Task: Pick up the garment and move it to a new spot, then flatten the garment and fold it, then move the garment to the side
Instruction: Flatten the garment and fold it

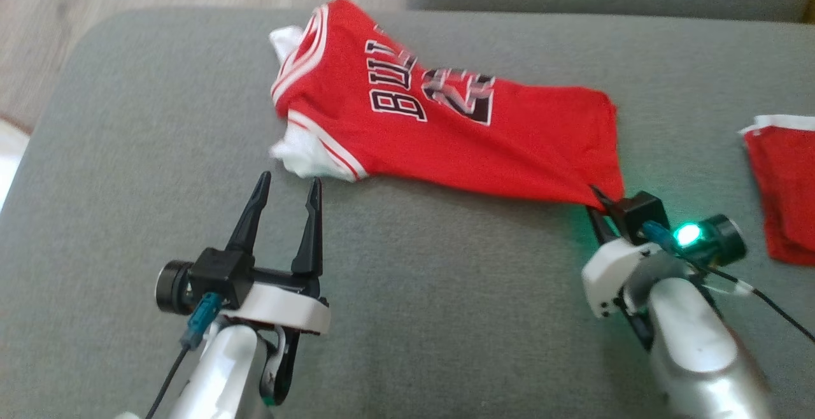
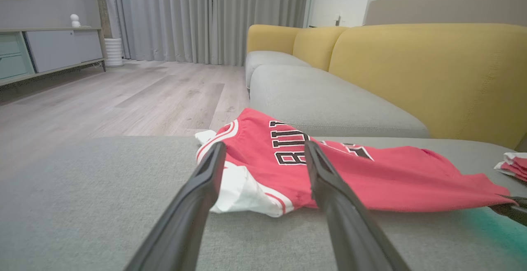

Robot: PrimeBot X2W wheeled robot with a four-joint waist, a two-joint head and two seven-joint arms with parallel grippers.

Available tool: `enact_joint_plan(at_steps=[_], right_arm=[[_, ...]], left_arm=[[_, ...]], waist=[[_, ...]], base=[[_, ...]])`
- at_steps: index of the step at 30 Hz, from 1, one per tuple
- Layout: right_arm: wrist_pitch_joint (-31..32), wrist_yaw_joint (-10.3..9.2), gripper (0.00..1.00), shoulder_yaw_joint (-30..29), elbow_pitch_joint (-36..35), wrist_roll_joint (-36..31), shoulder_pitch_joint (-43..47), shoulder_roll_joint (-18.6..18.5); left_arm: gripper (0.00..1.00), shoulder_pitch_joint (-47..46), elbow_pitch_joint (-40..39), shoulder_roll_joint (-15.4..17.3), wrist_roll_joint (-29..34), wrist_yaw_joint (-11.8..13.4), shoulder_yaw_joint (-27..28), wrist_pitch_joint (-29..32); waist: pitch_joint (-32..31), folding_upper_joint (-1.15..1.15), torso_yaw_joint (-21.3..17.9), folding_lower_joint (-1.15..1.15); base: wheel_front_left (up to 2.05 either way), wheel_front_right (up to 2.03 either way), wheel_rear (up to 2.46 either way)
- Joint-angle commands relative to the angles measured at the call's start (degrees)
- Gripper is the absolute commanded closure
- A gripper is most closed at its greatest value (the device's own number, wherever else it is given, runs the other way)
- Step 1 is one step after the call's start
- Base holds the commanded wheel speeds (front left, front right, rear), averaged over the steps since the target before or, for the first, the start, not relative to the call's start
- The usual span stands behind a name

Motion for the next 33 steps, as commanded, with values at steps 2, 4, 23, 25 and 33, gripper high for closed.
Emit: enact_joint_plan(at_steps=[2, 4, 23, 25, 33], right_arm=[[-0.3, -0.04, 1.00, -0.2, -3.3, -2.5, 0.7, -1.8], [0.5, -0.04, 1.00, -0.6, -4.6, -3.4, 1.6, -3.2], [3.0, -0.04, 0.00, -5.3, -25.8, -0.5, 13.0, -0.8], [0.7, -0.04, 0.00, -4.9, -28.5, 1.6, 14.7, -0.1], [-6.4, -0.04, 0.00, -3.9, -32.7, 17.4, 19.7, 0.2]], left_arm=[[0.00, -0.7, -1.4, 0.1, 0.5, -0.2, 2.2, -0.5], [0.00, -0.3, -1.3, -0.1, 0.6, -0.2, 2.4, -0.5], [0.00, 1.3, -1.6, -0.3, 1.1, -0.3, 3.7, -0.5], [0.00, 1.4, -1.8, -0.2, 1.2, -0.3, 4.1, -0.5], [0.00, 1.7, -1.8, -0.1, 1.8, -0.7, 4.7, -0.5]], waist=[[-2.8, 0.00, -2.4, 0.00], [-3.7, 0.00, -3.0, 0.00], [-5.6, 0.00, -6.1, 0.00], [-5.7, 0.00, -6.6, 0.00], [-5.2, 0.00, -7.7, 0.00]], base=[[0.00, 0.00, 0.00], [0.00, 0.00, 0.00], [0.00, 0.00, 0.00], [0.00, 0.00, 0.00], [0.00, 0.00, 0.00]])
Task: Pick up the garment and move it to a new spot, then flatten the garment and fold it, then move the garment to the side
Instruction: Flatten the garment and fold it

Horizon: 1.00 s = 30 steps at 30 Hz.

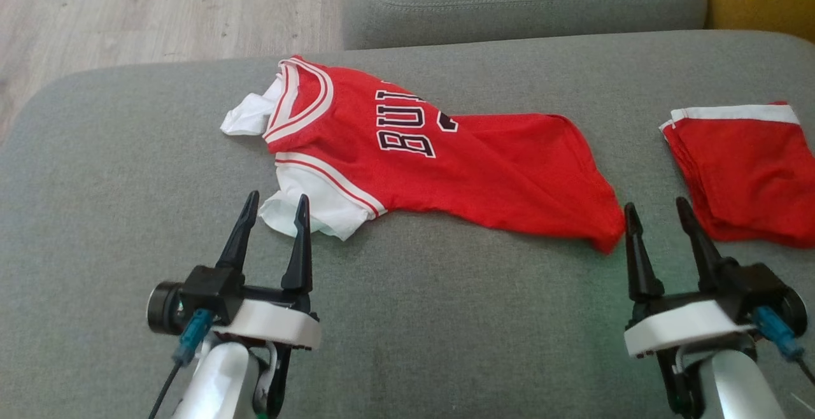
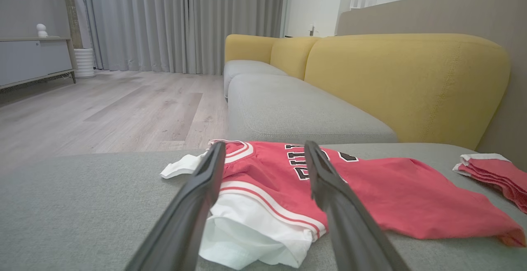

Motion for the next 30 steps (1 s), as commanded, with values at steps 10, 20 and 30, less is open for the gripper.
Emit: enact_joint_plan(at_steps=[10, 20, 30], right_arm=[[-2.1, -0.04, 0.00, 0.3, -2.6, 1.7, -3.2, -0.2], [-2.2, -0.04, 0.00, 2.3, -2.8, 3.0, -5.3, -0.2], [-2.2, -0.04, 0.00, 1.8, -2.7, 3.0, -5.8, -0.2]], left_arm=[[0.00, -4.7, 3.7, 1.3, 1.0, 1.0, 2.9, 1.5], [0.00, -14.2, 16.0, 5.0, 2.8, 3.0, 3.1, 9.6], [0.00, -17.2, 23.0, 6.4, 3.1, 2.3, 2.0, 10.1]], waist=[[3.6, 0.00, -0.2, 0.00], [8.1, 0.00, -1.6, 0.00], [9.0, 0.00, -2.1, 0.00]], base=[[0.00, 0.00, 0.00], [0.00, 0.00, 0.00], [0.00, 0.00, 0.00]])
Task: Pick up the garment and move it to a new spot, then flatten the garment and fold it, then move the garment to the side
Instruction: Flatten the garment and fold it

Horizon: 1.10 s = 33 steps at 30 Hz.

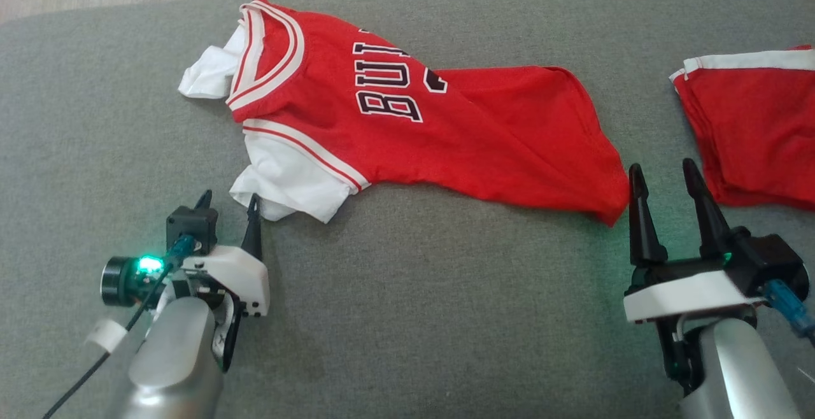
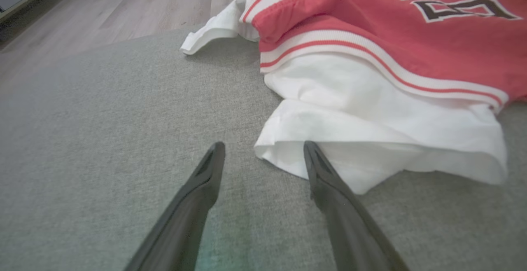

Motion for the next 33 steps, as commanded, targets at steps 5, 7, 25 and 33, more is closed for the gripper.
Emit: enact_joint_plan(at_steps=[5, 7, 25, 33], right_arm=[[-0.8, -0.04, 0.00, 1.3, -1.4, 0.0, -1.9, -0.2], [-0.8, -0.04, 0.00, 1.4, -1.3, -0.1, -1.9, -0.2], [-0.8, -0.04, 0.00, 1.2, -1.1, -0.3, -2.5, -0.2], [-0.8, -0.04, 0.00, 1.0, 0.0, 0.1, -1.7, -0.2]], left_arm=[[0.00, -3.9, 1.1, 1.8, -0.5, -0.3, 1.5, -1.5], [0.00, -4.5, 1.9, 1.6, -0.9, -0.5, 1.6, -1.9], [1.00, -9.6, 9.9, 2.0, -0.9, -1.1, -0.4, -1.8], [1.00, -7.7, 8.7, 2.0, -2.4, -0.7, 0.2, -6.1]], waist=[[-0.1, 0.00, -0.1, -0.01], [-0.1, 0.00, -0.1, -0.01], [0.8, 0.00, -0.6, -0.01], [-2.7, 0.00, 1.9, -0.01]], base=[[0.00, 0.00, 0.00], [0.00, 0.00, 0.00], [0.00, 0.00, 0.00], [0.00, 0.00, 0.00]])
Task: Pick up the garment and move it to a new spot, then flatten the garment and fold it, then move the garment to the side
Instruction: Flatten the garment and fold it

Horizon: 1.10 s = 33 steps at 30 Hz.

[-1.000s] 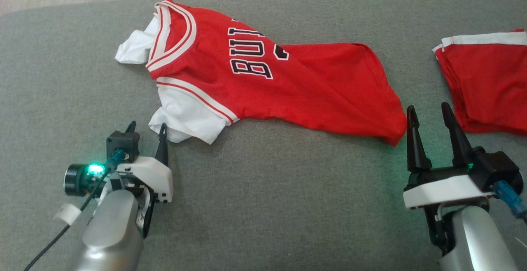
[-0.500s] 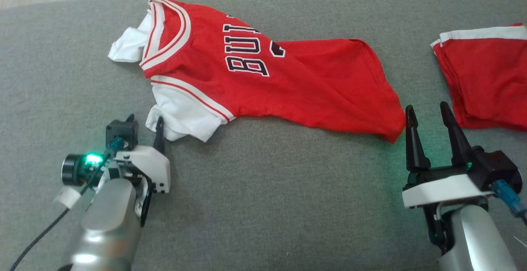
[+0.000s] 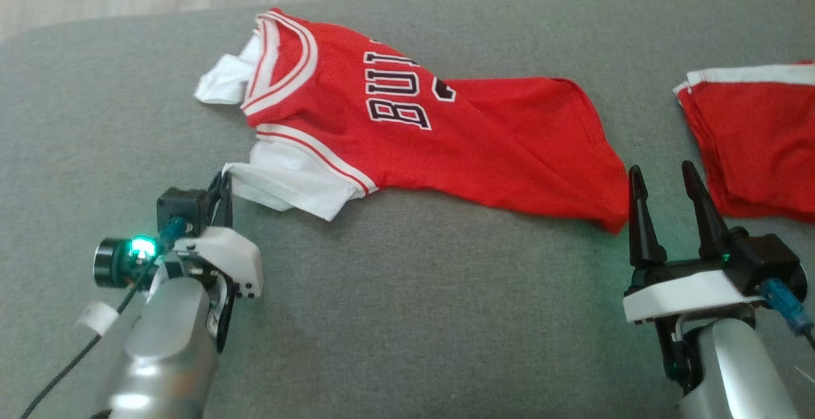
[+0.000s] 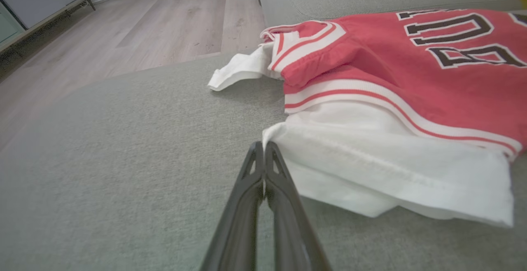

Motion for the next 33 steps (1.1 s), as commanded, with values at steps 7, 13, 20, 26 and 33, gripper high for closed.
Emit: enact_joint_plan(at_steps=[7, 13, 20, 26, 33], right_arm=[[-0.6, -0.04, 0.00, 1.4, -0.3, 0.7, 0.2, -0.2], [-0.6, -0.04, 0.00, 1.7, 0.4, 1.0, 0.7, -0.2], [-0.6, -0.04, 0.00, 1.8, 0.8, 1.3, 0.8, -0.2], [-0.6, -0.04, 0.00, 1.5, 0.1, 1.5, 1.5, -0.2], [-0.6, -0.04, 0.00, 1.9, -0.6, 1.4, 2.3, -0.2]], left_arm=[[1.00, 4.1, -5.7, 2.7, -0.7, 0.7, 1.4, -0.6], [1.00, 7.9, -10.0, 2.8, -1.2, 0.1, 0.2, 2.4], [0.00, 11.7, -19.8, 3.5, -2.6, 3.2, 1.9, 3.8], [0.00, 14.6, -28.4, 3.3, -4.8, 5.1, 4.6, -0.7], [0.00, 20.5, -33.2, 0.7, -8.5, 5.6, 6.1, -2.6]], waist=[[-4.6, 0.00, 4.4, 0.00], [-5.9, 0.00, 6.1, 0.00], [-6.5, 0.00, 6.9, 0.00], [-7.3, 0.00, 6.8, 0.00], [-8.0, 0.00, 5.8, 0.00]], base=[[0.00, 0.00, 0.00], [0.00, 0.00, 0.00], [0.00, 0.00, 0.00], [0.00, 0.00, 0.00], [0.00, 0.00, 0.00]])
